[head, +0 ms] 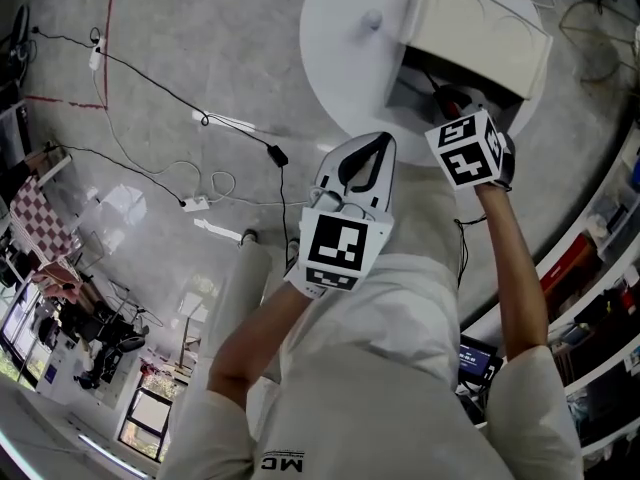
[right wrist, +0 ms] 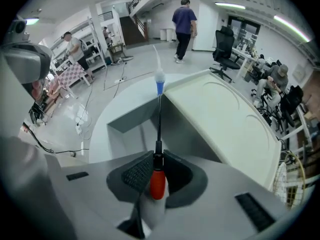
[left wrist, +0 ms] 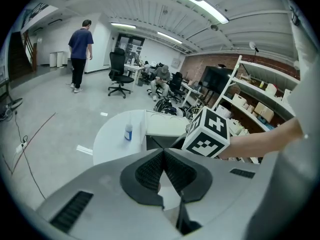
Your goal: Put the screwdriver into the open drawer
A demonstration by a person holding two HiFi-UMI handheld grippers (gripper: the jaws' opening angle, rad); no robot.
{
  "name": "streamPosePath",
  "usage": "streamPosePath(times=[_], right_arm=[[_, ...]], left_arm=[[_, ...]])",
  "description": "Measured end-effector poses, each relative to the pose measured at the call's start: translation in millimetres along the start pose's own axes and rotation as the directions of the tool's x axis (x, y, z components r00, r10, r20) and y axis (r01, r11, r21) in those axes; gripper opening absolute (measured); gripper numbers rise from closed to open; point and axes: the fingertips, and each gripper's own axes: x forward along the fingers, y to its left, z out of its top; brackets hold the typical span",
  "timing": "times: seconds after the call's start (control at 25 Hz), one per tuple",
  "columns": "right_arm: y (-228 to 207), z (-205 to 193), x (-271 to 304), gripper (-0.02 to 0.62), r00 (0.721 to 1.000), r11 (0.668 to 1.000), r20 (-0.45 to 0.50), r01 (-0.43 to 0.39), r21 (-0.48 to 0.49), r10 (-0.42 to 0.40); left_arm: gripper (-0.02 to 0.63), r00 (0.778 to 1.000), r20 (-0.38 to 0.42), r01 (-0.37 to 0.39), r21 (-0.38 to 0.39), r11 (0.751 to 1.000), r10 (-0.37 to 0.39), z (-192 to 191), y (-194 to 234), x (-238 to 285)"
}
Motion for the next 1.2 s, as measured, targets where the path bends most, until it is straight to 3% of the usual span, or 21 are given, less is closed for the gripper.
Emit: streamPosePath(times=[0.56, 0.92, 1.2], right_arm=[[1, -4, 26, 0.117, 0.987, 0.998, -0.146, -0.063, 0.012, 0.064], [6, -7, 29, 0.118, 0.987, 0.998, -0.148, -0.065, -0.016, 0.062], [4, -7, 22, 0.118, 0.992, 0.998, -0.103, -0.064, 0.013, 0.066]], left_arm=[[0.011, 1.000, 0.006, -0.019, -0.015, 1.000, 0.019, 0, 11, -1], [0.011, 1.000, -0.002, -0.007, -0.005, 1.000, 0.007, -3, 6, 0], [0.011, 1.000, 0.000, -0.005, 0.011, 1.000, 0.005, -1, 5, 0]])
